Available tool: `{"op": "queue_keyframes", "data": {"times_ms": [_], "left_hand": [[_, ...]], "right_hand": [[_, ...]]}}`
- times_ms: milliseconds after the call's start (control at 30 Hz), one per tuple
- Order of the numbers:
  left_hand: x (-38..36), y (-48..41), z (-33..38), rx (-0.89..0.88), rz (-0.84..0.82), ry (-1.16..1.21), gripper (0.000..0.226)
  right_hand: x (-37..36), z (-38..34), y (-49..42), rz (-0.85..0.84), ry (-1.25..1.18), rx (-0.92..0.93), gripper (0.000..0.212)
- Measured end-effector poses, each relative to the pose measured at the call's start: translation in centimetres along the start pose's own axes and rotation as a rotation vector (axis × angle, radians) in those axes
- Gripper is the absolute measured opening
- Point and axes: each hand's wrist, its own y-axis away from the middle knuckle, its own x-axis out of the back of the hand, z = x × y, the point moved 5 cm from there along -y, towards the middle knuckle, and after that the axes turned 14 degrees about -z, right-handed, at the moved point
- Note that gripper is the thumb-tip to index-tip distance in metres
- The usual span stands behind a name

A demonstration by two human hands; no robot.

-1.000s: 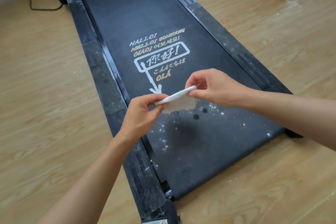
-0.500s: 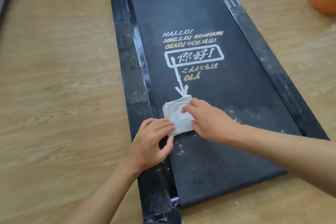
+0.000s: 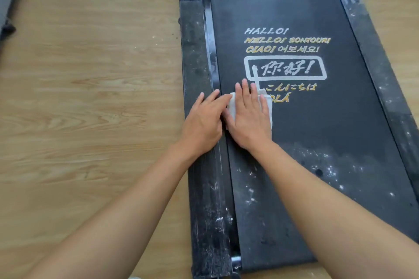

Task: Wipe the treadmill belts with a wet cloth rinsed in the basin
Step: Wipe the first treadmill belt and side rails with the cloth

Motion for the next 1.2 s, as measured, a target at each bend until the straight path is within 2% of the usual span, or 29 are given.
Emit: {"op": "queue_keyframes", "data": {"times_ms": [133, 233, 333, 400, 500, 600, 700, 800, 933, 1000, 1067, 1133, 1200], "left_hand": [[0.6, -1.2, -1.0, -0.016, -0.038, -0.005, 0.076], [0.3, -1.0, -1.5, -0.035, -0.007, 0.032, 0.071], [0.0, -1.0, -2.1, -0.039, -0.017, 0.142, 0.072], [0.1, -1.2, -2.5, -0.009, -0.048, 0.248, 0.076], [0.3, -1.4, -2.1, 0.035, -0.106, 0.389, 0.08], [0.5, -1.5, -1.4, 0.102, -0.121, 0.449, 0.081], [1.1, -1.8, -1.3, 0.175, -0.139, 0.488, 0.074], [2.0, -1.9, -1.5, 0.257, -0.125, 0.45, 0.065], [2.2, -1.7, -0.4, 0.199, -0.269, 0.328, 0.066], [2.7, -1.5, -0.5, 0.209, -0.261, 0.333, 0.062], [2.6, -0.8, -0.2, 0.177, -0.254, 0.35, 0.067], [1.7, 0.8, 0.6, 0.137, -0.226, 0.354, 0.075], [0.2, 4.2, 1.3, 0.178, -0.201, 0.362, 0.076]], "right_hand": [[-0.8, 0.1, 2.7, -0.013, 0.096, 0.094, 0.073], [-4.5, 0.9, 11.7, -0.078, 0.082, 0.175, 0.07], [-9.7, 1.4, 22.5, -0.091, 0.12, 0.178, 0.064], [-11.0, 1.9, 24.8, -0.123, 0.17, 0.168, 0.063], [-8.3, 1.3, 18.8, -0.051, 0.17, 0.168, 0.061], [-3.6, 0.3, 8.2, 0.046, 0.121, 0.067, 0.062], [-0.2, -0.3, 0.3, 0.065, 0.107, 0.003, 0.065], [-1.6, -0.6, 3.2, 0.046, 0.114, 0.029, 0.065], [-8.6, 0.4, 20.0, -0.02, 0.112, 0.114, 0.063], [-10.3, 1.6, 25.1, -0.084, 0.13, 0.151, 0.062], [-9.7, 2.5, 23.2, -0.125, 0.136, 0.141, 0.062], [-7.3, 2.0, 17.9, -0.074, 0.125, 0.089, 0.061], [-4.8, 1.5, 11.2, -0.013, 0.113, 0.035, 0.062]]}}
